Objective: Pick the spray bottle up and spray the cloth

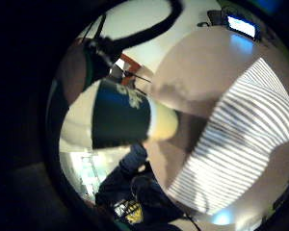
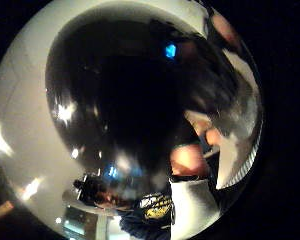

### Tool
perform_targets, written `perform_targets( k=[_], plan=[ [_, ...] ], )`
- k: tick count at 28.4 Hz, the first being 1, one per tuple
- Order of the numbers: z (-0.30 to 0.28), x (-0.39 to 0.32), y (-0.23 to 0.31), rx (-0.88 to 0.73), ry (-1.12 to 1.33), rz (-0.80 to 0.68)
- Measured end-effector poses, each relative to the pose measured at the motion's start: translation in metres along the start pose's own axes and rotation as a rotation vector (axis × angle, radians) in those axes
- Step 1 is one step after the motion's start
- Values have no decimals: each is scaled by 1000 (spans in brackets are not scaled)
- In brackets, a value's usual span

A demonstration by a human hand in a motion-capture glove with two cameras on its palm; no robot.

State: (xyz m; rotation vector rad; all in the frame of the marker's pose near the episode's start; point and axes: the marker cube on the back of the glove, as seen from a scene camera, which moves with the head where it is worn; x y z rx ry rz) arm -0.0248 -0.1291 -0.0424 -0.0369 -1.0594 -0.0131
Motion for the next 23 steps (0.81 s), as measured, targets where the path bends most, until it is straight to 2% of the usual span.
perform_targets(
  k=[5, 10, 13, 17, 20, 23],
  plan=[
    [-7, 13, 29, -17, 102, 1],
    [-19, 66, 120, 153, 311, 90],
    [-23, 99, 179, 255, 429, 173],
    [-22, 132, 233, 323, 539, 397],
    [-22, 153, 249, 343, 536, 507],
    [-23, 166, 252, 346, 484, 524]
  ],
)
